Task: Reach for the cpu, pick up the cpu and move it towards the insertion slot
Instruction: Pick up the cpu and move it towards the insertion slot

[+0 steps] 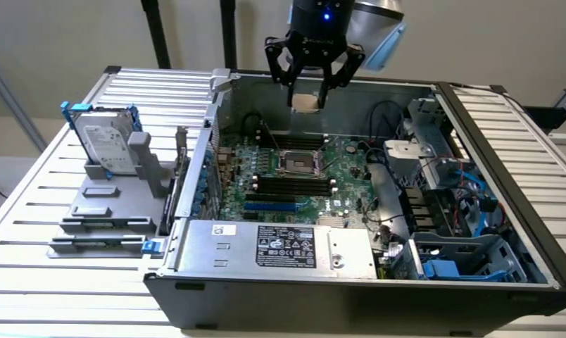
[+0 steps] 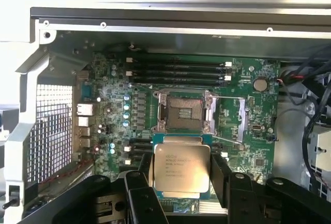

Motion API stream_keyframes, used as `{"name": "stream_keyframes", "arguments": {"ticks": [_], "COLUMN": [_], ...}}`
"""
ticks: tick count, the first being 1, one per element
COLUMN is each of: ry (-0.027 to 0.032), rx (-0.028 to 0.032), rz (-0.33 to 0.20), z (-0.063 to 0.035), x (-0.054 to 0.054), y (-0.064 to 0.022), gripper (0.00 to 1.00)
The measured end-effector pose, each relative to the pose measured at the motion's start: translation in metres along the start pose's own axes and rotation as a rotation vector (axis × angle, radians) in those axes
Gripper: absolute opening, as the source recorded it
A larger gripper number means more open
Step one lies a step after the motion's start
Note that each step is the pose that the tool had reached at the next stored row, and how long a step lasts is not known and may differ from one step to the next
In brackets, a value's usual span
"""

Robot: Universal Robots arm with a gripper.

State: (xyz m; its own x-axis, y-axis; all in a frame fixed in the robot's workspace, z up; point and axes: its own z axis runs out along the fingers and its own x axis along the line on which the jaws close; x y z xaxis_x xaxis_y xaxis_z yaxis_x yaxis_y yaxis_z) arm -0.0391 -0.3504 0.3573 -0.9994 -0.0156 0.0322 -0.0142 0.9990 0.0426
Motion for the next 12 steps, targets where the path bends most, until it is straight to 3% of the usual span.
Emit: {"name": "stream_keyframes", "arguments": {"ticks": [12], "ry": [-0.0004], "rx": [0.0004], "rz": [0.009], "z": [0.0], "x": [-0.0014], "y": [0.0033], "gripper": [0.54]}}
